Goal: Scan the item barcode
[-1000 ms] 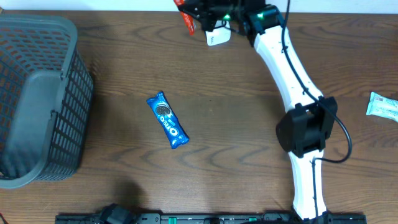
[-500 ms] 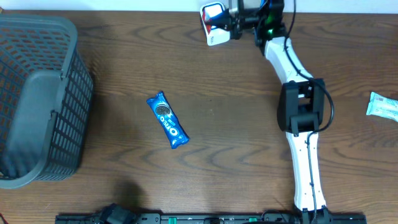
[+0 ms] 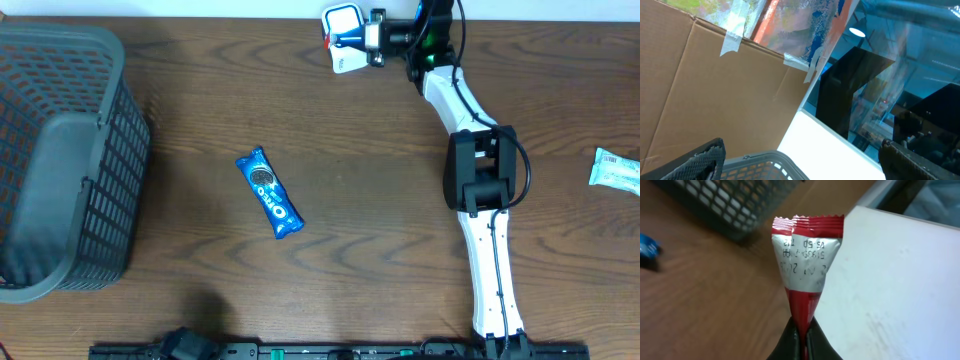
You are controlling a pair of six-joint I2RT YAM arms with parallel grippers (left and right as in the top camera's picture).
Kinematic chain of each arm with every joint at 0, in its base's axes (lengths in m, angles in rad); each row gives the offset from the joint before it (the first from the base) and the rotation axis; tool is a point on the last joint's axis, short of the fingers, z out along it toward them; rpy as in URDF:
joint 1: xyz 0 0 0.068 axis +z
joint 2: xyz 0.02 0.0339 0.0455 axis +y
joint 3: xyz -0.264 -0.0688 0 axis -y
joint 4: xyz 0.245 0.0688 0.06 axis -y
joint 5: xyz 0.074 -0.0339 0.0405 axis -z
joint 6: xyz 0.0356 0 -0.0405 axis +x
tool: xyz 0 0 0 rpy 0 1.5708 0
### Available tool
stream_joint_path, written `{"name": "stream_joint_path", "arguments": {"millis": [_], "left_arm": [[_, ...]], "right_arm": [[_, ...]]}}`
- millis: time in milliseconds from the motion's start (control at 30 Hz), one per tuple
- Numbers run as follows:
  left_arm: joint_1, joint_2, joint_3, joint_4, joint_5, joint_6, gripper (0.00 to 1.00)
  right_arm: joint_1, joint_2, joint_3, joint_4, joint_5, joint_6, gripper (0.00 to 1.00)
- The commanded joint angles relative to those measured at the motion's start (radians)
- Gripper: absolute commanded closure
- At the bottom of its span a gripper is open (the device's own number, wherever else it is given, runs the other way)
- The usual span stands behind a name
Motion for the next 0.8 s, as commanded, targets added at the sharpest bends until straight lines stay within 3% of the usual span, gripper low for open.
{"name": "stream_joint_path", "arguments": {"millis": [0,700,767], "left_arm": [[0.004,-0.01,0.001,0.004,-0.002,-0.009,0.02],[0.004,-0.01,0.001,0.004,-0.002,-0.009,0.02],[0.004,-0.01,0.001,0.004,-0.002,-0.009,0.02]], "right_arm": [[-0.011,0.034,0.006,-0.002,0.114,-0.109,0.99],[-0.016,0.034,0.006,0.035,0.083,-0.122,0.99],[-0.016,0.034,0.007,0.046,0.053,-0.069,0.99]]}}
